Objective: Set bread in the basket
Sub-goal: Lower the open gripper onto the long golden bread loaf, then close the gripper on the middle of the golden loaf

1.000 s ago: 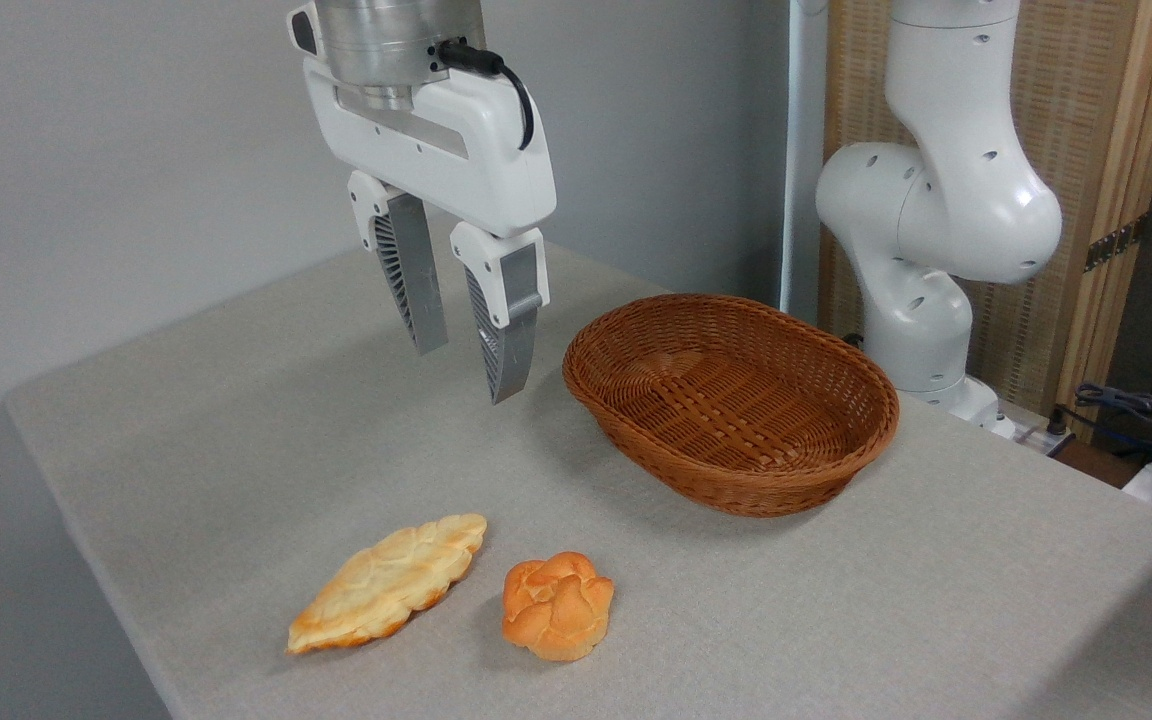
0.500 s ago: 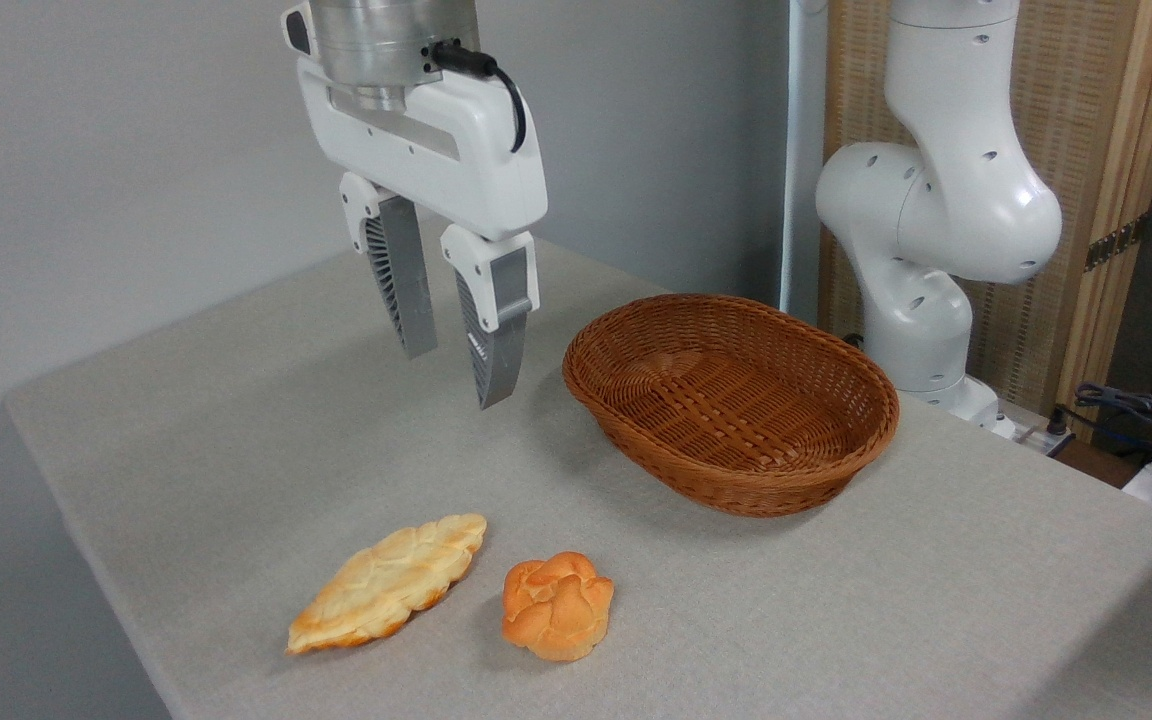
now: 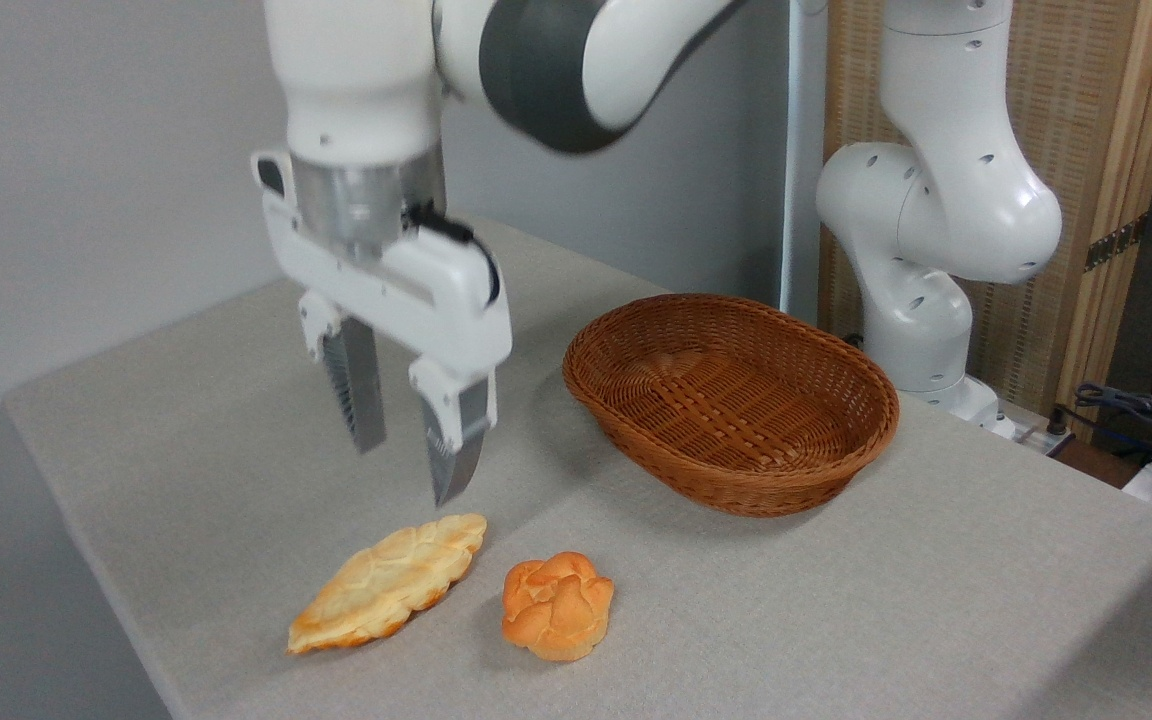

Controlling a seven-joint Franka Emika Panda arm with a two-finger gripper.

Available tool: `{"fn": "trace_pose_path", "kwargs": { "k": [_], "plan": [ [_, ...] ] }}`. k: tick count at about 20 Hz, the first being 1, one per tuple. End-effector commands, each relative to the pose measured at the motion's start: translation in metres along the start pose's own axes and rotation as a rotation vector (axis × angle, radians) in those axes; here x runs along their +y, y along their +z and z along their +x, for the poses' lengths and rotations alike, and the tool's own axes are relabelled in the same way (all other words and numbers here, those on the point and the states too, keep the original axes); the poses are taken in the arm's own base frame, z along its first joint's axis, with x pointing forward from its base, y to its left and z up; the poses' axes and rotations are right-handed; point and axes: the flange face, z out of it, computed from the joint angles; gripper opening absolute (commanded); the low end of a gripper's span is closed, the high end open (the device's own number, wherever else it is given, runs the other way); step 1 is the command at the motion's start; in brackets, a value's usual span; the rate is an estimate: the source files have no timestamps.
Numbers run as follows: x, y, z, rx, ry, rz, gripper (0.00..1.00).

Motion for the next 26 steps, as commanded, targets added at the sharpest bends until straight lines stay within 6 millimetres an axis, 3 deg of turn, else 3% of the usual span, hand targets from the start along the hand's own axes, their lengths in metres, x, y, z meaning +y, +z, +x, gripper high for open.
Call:
{"fn": "trace_pose_path", "kwargs": {
  "k": [1, 5, 11, 16, 24, 25, 26],
  "plan": [
    [0.021, 0.052, 0.014, 0.03, 0.054, 0.018, 1.0],
    [0.023, 0.075, 0.012, -0.019, 0.101, 0.037, 1.0],
    [0.018, 0.086, 0.014, -0.009, 0.102, 0.048, 1.0],
    [0.02, 0.11, 0.012, -0.015, 0.105, 0.041, 1.0],
    [0.026, 0.122, 0.013, -0.016, 0.115, 0.037, 1.0],
    [0.026, 0.122, 0.014, -0.015, 0.115, 0.038, 0.96],
    [0.026, 0.122, 0.014, -0.016, 0.115, 0.037, 0.85]
  ]
}}
